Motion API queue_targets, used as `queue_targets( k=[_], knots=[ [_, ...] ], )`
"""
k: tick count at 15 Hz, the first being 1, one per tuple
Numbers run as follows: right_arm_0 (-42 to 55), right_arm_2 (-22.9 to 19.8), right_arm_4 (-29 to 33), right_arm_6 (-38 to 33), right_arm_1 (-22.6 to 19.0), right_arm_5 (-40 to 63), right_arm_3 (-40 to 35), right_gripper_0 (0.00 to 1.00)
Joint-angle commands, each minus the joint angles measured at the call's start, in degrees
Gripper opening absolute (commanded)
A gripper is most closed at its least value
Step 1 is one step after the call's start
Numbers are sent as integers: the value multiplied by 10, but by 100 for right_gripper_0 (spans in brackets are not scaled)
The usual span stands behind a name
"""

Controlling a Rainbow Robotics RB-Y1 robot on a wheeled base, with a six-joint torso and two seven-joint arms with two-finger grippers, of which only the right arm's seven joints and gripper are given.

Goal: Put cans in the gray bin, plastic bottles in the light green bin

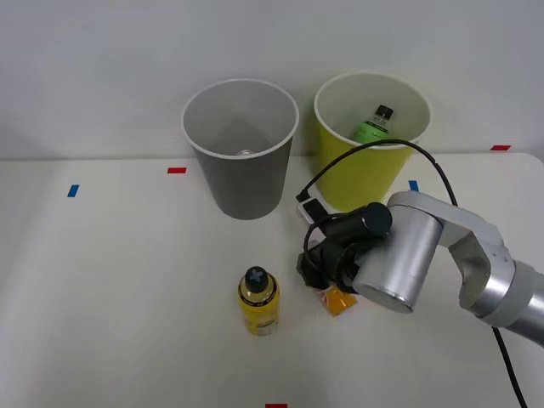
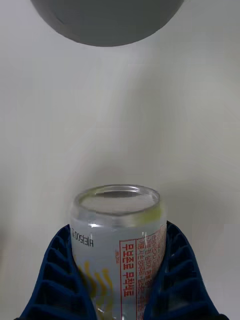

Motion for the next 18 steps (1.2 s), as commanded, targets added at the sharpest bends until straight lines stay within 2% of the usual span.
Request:
queue_targets(
  k=[1, 4, 10, 14, 18],
  knots=[
    [44, -47, 38, -64, -4, 99, -101, 10],
    [125, -157, 40, -70, 1, 132, -194, 9],
    [296, -317, 76, -76, -2, 134, -384, 9],
    [348, -374, 99, -70, -17, 133, -405, 9],
    [348, -416, 98, -69, 4, 134, -405, 9]
  ],
)
